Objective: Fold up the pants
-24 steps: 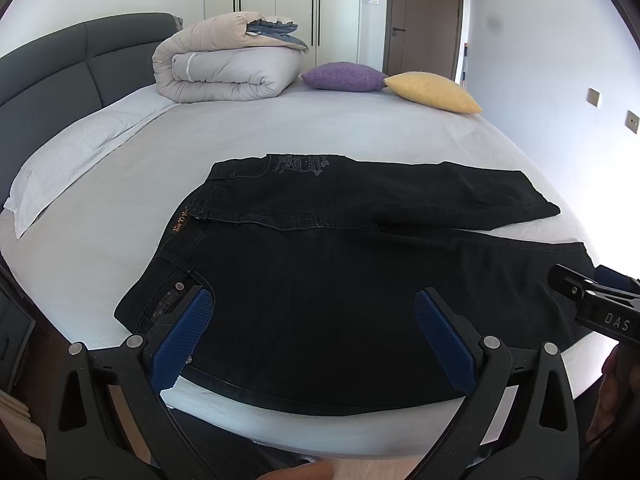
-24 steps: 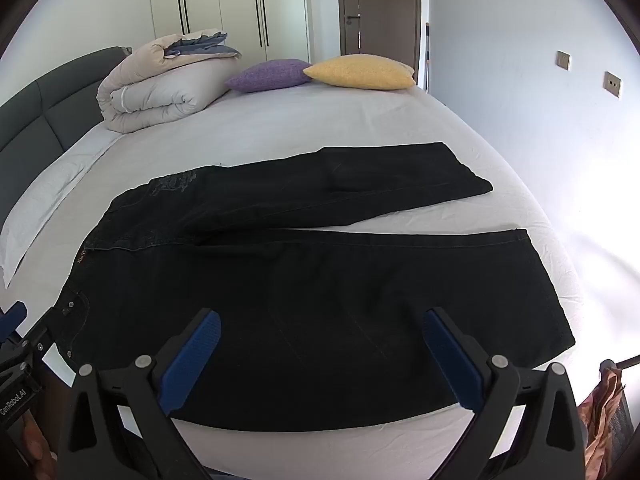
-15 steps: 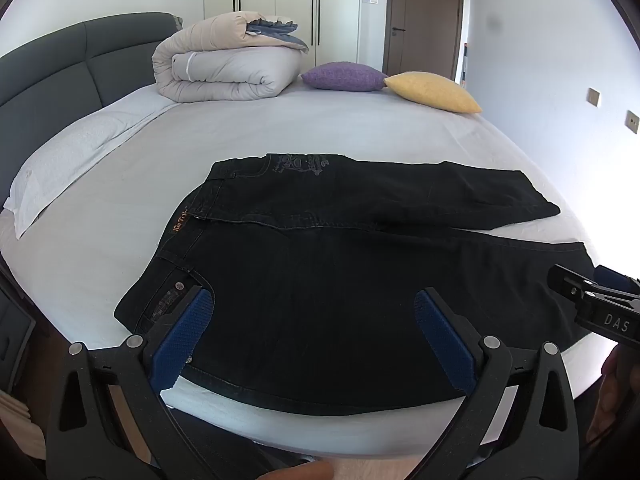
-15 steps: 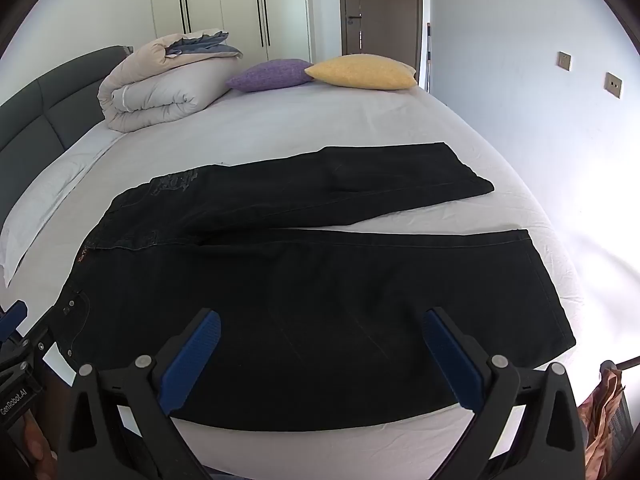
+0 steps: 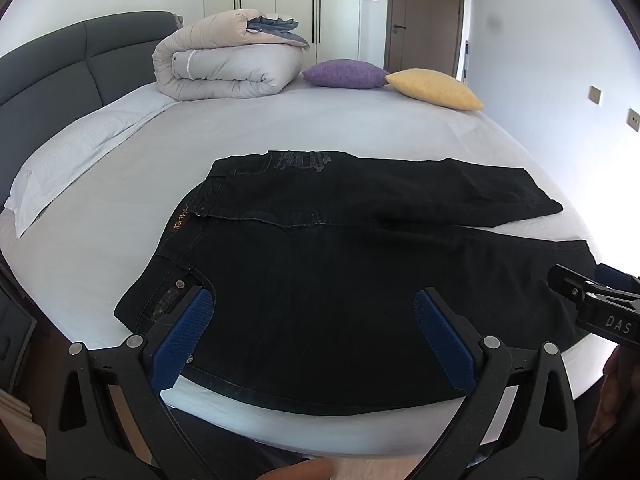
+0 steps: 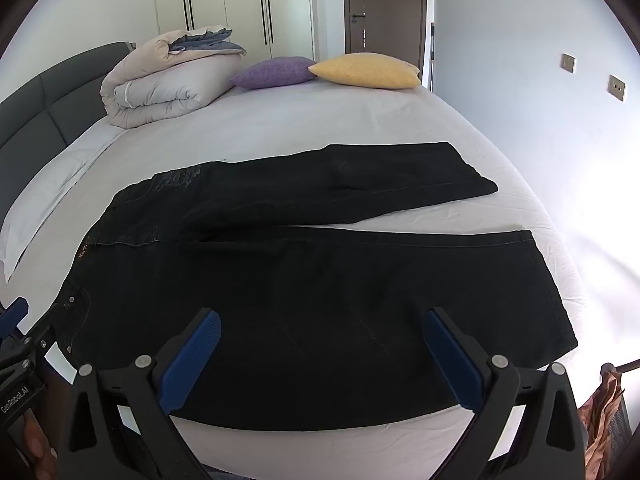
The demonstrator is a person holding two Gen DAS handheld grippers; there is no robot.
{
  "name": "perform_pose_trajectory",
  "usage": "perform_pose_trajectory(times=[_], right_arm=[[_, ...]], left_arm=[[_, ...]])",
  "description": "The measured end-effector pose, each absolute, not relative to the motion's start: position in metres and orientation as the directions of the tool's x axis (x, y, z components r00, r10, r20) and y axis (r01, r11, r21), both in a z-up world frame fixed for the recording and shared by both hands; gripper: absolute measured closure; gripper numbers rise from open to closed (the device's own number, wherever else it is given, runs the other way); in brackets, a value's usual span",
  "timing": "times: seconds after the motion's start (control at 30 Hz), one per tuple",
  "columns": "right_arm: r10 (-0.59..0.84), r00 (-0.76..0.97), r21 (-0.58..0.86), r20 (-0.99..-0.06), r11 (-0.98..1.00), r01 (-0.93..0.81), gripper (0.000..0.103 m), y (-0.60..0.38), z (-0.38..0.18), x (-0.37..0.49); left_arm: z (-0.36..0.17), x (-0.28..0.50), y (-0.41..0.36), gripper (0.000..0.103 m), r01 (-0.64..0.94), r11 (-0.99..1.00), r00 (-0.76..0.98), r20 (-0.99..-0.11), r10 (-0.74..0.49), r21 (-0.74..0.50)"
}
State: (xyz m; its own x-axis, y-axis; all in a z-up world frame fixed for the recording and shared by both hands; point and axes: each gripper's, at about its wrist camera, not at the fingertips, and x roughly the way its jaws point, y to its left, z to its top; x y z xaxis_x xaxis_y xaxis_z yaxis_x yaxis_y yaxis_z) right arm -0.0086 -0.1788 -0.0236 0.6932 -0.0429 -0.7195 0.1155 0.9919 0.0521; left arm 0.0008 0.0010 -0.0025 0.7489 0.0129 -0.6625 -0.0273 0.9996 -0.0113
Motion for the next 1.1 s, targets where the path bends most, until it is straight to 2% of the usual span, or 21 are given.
perform_pose_trajectory(times=[0.47, 0.57, 0.67, 0.77, 0.9, 1.0, 1.03, 1.1], right_arm=[[0.002, 0.663, 0.037, -0.749, 0.999, 0.039, 0.0, -0.171, -0.035, 0.019], [0.075, 0.668, 0.072, -0.74, 0.997, -0.033, 0.0, -0.168, -0.033, 0.031], [0.139, 0.684, 0.083, -0.716, 0.99, -0.114, 0.0, -0.167, -0.027, 0.046], [0.19, 0.699, 0.067, -0.69, 0.978, -0.2, 0.0, -0.169, -0.019, 0.065], [0.265, 0.682, 0.073, -0.681, 0.952, -0.296, 0.0, -0.18, -0.013, 0.094], [0.371, 0.622, 0.118, -0.69, 0.905, -0.409, 0.011, -0.189, -0.012, 0.116], [0.384, 0.609, 0.111, -0.694, 0.893, -0.436, 0.017, -0.19, -0.013, 0.122], [0.399, 0.59, 0.096, -0.702, 0.874, -0.477, 0.023, -0.195, -0.017, 0.134]], left_arm=[[-0.02, 0.036, 0.024, 0.0, 0.004, 1.0, 0.736, -0.676, -0.007, -0.005], [-0.022, 0.063, 0.04, 0.0, 0.025, 1.0, 0.737, -0.675, -0.031, -0.018], [-0.022, 0.1, 0.056, 0.0, 0.053, 0.998, 0.74, -0.672, -0.025, 0.021], [-0.026, 0.142, 0.073, 0.0, 0.111, 0.994, 0.728, -0.682, -0.075, 0.008], [-0.035, 0.214, 0.092, 0.0, 0.132, 0.988, 0.655, -0.755, -0.023, 0.084], [-0.037, 0.281, 0.111, 0.0, 0.199, 0.98, 0.606, -0.788, -0.105, 0.023], [-0.036, 0.303, 0.113, 0.0, 0.235, 0.971, 0.611, -0.783, -0.112, 0.044], [-0.038, 0.34, 0.115, 0.0, 0.303, 0.948, 0.601, -0.792, -0.109, 0.099]])
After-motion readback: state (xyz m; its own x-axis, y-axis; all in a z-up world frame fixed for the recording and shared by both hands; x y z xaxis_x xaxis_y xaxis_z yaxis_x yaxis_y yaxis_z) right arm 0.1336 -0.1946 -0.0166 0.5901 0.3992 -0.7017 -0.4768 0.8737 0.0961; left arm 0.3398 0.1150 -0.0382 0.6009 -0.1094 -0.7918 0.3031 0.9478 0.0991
